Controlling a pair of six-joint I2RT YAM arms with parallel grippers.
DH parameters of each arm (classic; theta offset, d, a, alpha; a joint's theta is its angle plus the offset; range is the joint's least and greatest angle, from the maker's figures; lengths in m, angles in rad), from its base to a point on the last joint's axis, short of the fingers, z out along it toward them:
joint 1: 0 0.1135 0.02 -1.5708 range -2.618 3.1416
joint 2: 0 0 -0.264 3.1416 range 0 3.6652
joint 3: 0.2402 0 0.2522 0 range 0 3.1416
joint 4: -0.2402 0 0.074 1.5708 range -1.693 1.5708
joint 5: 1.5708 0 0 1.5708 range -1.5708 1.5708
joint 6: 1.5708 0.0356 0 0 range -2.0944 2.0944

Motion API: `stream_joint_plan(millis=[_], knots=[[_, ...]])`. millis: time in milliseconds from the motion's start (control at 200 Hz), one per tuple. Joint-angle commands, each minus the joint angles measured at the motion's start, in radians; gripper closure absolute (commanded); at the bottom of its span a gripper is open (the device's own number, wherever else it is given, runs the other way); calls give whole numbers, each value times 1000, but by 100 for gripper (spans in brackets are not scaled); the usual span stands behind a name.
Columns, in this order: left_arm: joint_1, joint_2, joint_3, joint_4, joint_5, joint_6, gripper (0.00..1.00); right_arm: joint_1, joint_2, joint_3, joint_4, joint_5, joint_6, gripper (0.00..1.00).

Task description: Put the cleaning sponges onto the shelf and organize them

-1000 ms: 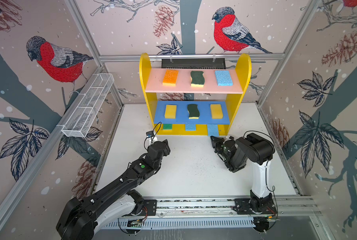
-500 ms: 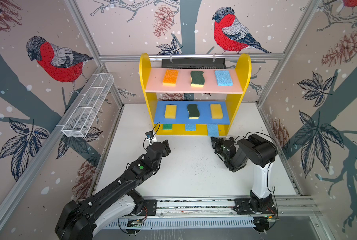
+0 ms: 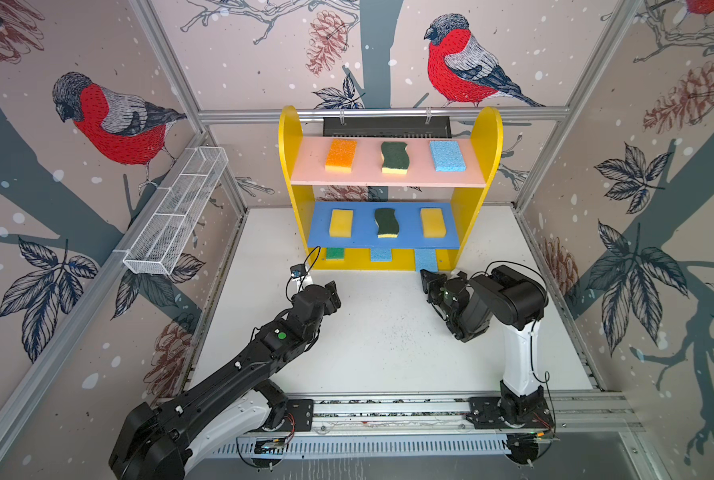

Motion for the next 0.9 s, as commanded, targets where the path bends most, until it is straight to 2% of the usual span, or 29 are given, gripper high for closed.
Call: stream_joint_plan(millis=[0,895], knots=[[2,-2,0,-5,0,-11,27,-5,23,2,-252,10,20,99],[4,70,22,27,15,-14,27,-50,50,81,-327,-28,-6,99]])
